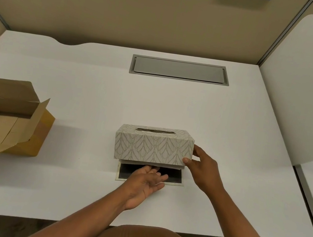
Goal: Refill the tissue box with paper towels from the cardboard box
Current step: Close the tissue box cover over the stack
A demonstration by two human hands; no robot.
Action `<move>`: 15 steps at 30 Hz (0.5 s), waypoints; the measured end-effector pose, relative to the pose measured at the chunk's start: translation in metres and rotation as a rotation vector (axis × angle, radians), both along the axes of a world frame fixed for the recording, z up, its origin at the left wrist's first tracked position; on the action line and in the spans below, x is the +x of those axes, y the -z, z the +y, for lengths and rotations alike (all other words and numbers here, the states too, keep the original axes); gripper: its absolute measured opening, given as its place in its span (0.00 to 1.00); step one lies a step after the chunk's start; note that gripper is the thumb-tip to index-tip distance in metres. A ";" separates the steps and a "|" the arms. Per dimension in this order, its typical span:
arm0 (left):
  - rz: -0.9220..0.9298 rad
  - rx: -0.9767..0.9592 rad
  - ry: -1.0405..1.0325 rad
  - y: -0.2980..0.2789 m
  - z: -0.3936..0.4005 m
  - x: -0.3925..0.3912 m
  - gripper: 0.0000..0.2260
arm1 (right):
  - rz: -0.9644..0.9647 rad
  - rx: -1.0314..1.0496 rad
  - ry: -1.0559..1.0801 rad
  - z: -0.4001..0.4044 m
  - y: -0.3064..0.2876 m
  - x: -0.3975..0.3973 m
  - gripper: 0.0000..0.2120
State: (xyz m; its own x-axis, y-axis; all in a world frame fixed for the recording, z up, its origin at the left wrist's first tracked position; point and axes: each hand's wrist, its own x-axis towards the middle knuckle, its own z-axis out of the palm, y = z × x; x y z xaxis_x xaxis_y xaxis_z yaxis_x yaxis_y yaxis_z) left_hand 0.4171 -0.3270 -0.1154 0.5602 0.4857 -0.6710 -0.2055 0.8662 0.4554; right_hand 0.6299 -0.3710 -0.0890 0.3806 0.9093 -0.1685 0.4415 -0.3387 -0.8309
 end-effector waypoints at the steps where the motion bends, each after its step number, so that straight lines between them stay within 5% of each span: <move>1: 0.025 0.004 0.028 -0.001 0.000 -0.002 0.30 | 0.006 0.001 -0.004 -0.001 0.001 0.000 0.20; 5: 0.466 0.239 0.356 -0.008 0.002 -0.026 0.15 | 0.023 0.006 -0.016 -0.008 0.001 -0.003 0.20; 8: 0.777 0.277 0.064 -0.004 0.016 -0.065 0.11 | 0.051 0.018 -0.013 -0.011 -0.001 -0.004 0.20; 11: 0.806 0.259 -0.281 -0.006 0.035 -0.097 0.11 | 0.076 0.010 -0.004 -0.012 -0.002 -0.005 0.20; 15: 0.713 0.360 -0.104 -0.025 0.047 -0.093 0.21 | 0.072 -0.028 -0.033 -0.015 -0.001 -0.005 0.20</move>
